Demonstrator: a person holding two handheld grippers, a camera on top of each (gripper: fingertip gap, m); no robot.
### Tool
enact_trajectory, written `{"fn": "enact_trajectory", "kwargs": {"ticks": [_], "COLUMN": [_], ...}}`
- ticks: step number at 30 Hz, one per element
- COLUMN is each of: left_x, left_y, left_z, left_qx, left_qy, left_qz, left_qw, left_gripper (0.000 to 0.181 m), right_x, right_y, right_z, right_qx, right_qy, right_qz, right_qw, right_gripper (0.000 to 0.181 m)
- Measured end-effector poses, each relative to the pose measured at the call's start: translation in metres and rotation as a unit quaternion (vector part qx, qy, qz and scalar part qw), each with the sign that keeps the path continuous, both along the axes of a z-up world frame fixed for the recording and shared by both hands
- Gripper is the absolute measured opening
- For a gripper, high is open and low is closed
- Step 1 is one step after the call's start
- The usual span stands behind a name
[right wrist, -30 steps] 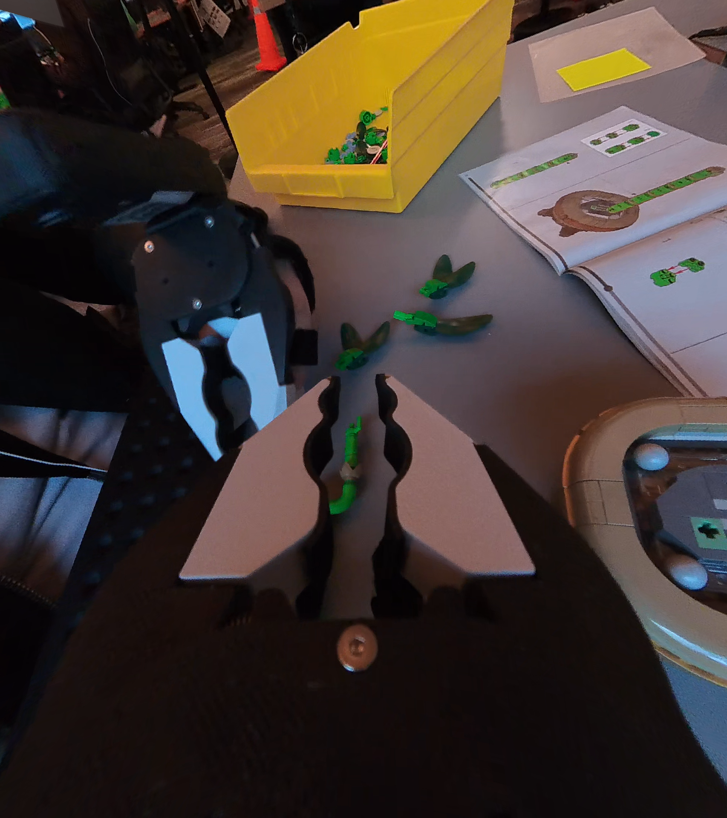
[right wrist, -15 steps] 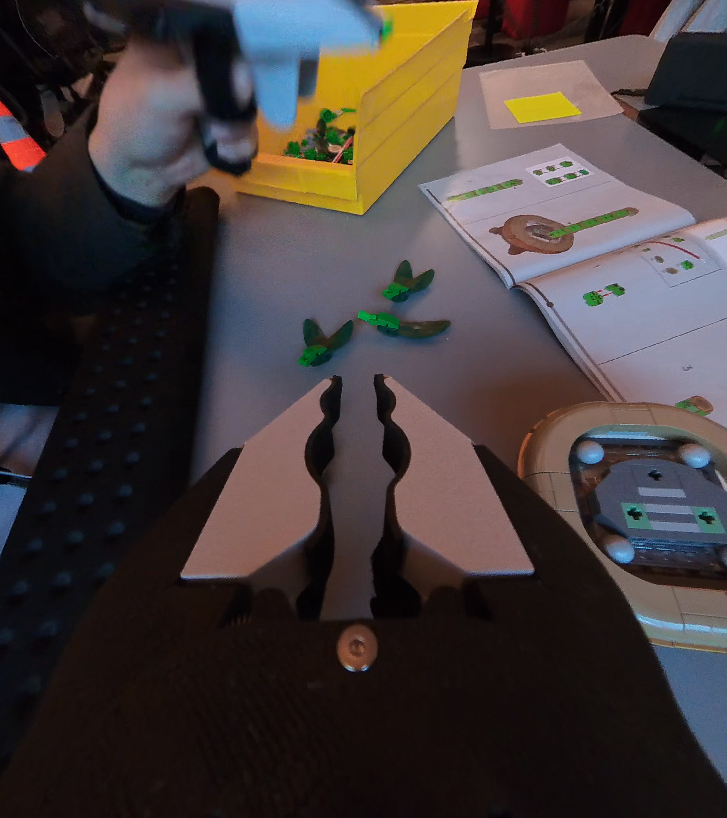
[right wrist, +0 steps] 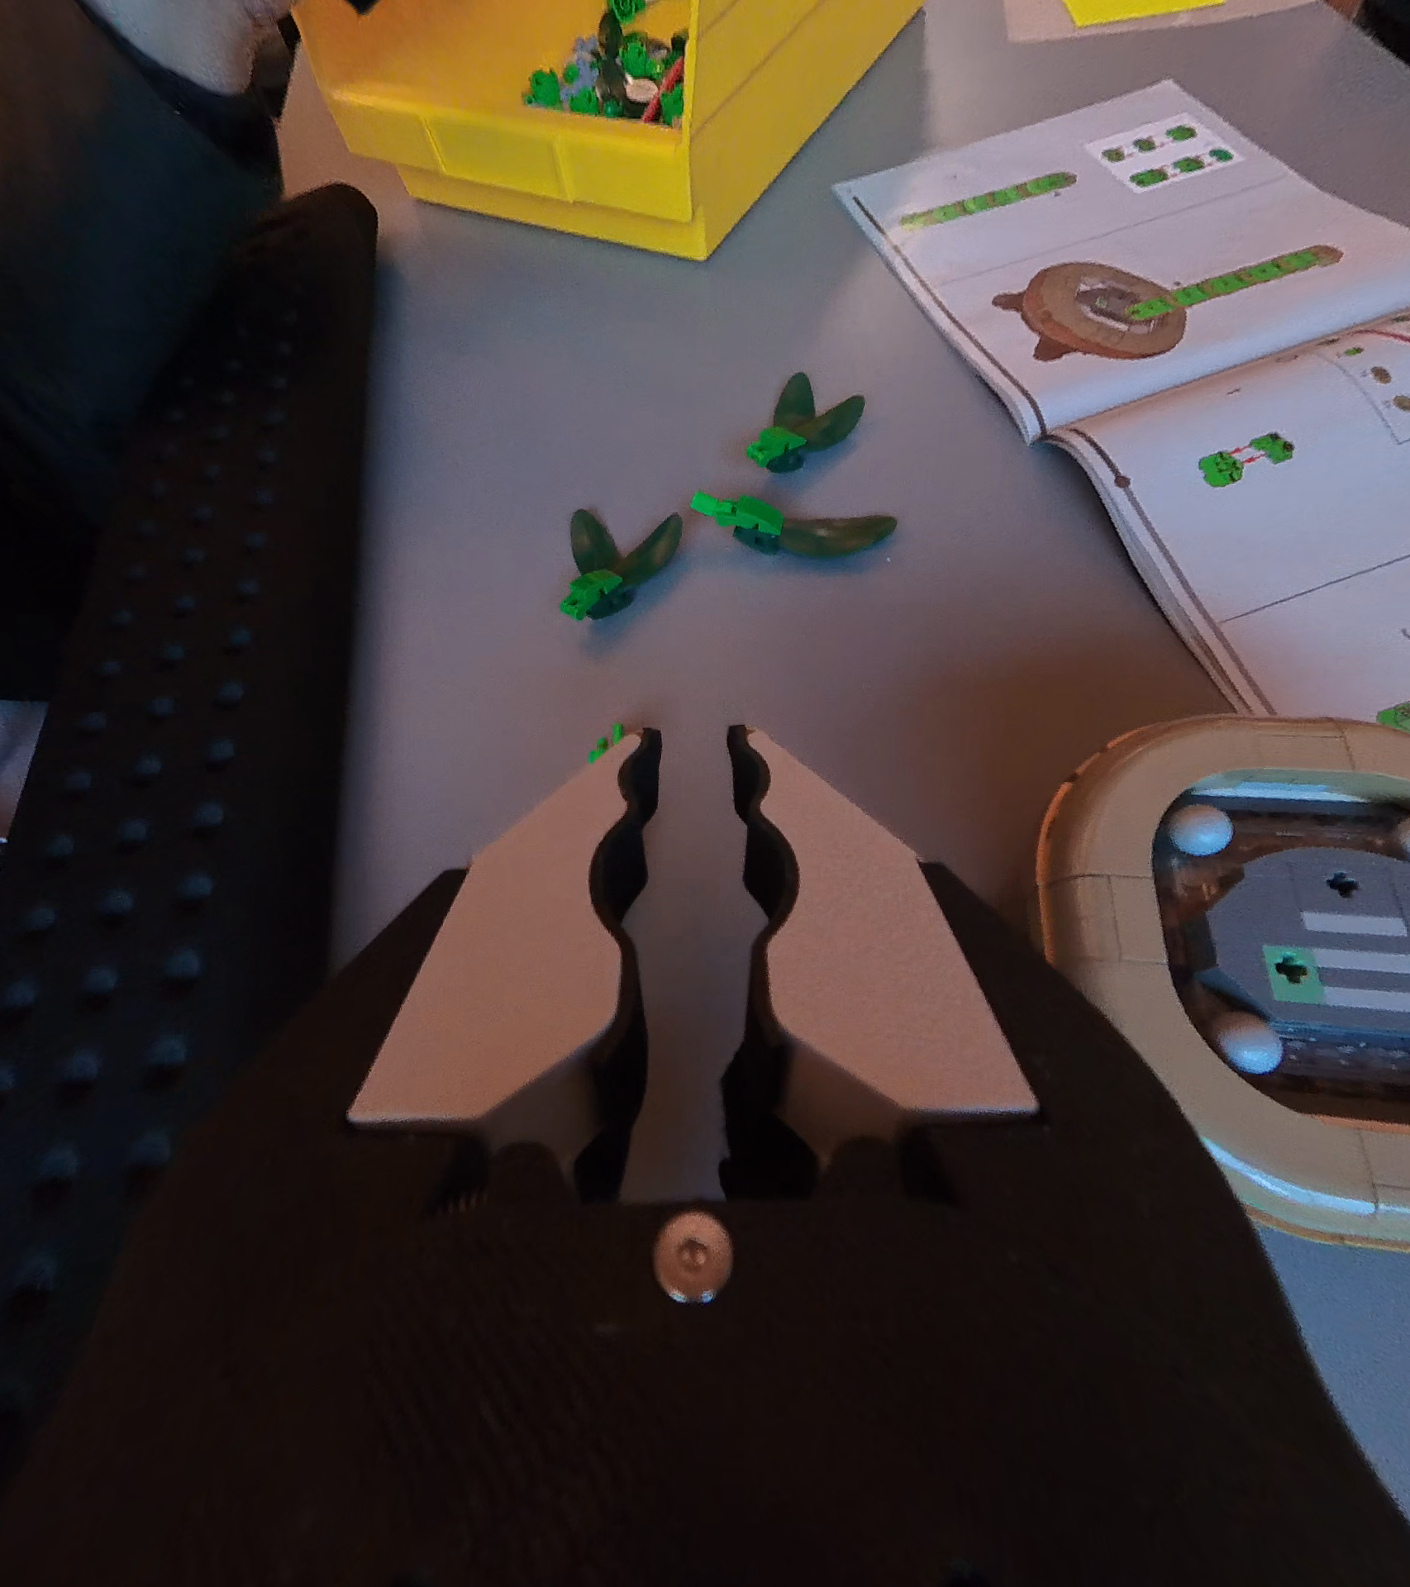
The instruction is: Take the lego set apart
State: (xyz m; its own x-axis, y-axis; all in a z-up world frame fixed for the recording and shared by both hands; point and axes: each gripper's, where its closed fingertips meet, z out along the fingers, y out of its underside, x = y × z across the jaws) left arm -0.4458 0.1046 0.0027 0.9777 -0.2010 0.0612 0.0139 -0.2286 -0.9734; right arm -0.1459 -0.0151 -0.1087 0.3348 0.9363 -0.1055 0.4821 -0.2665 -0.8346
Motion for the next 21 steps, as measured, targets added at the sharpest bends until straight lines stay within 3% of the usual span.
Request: {"fn": "enact_trajectory", "kwargs": {"ticks": [2,4,5,7,9,10,13,17,21], "left_x": [0.050,0.127,0.167,0.230,0.261,0.269,0.277,0.279,0.279], "left_y": [-0.012,-0.044,-0.068,-0.125,-0.163,-0.170,-0.165,-0.145,-0.145], "left_z": [0.018,0.021,0.012,-0.023,-0.060,-0.081,-0.132,-0.144,-0.151], "left_qx": [0.062,0.084,0.066,-0.044,-0.151,-0.182,-0.187,-0.119,-0.091], "left_qy": [-0.019,-0.040,-0.049,-0.072,-0.075,-0.049,0.096,0.211,0.257], "left_qz": [-0.093,-0.265,-0.362,-0.542,-0.623,-0.629,-0.607,-0.566,-0.577], "left_qw": [0.994,0.960,0.928,0.836,0.764,0.754,0.767,0.788,0.770], "left_gripper": [0.026,0.016,0.010,0.006,0.008,0.011,0.024,0.042,0.040], "right_x": [0.004,0.007,0.008,0.010,0.012,0.011,0.010,0.008,0.000], "right_y": [-0.004,-0.010,-0.015,-0.025,-0.030,-0.034,-0.035,-0.038,-0.037], "right_z": [-0.005,-0.010,-0.012,-0.015,-0.015,-0.014,-0.019,-0.033,-0.037], "right_qx": [-0.012,-0.025,-0.035,-0.053,-0.047,-0.046,-0.059,-0.081,-0.081], "right_qy": [-0.017,-0.027,-0.030,-0.037,-0.042,-0.040,-0.047,-0.067,-0.067], "right_qz": [0.007,0.019,0.029,0.047,0.060,0.068,0.067,0.073,0.078], "right_qw": [1.000,0.999,0.999,0.997,0.996,0.996,0.995,0.992,0.991], "right_gripper": [0.018,0.020,0.021,0.023,0.023,0.023,0.022,0.022,0.022]}}
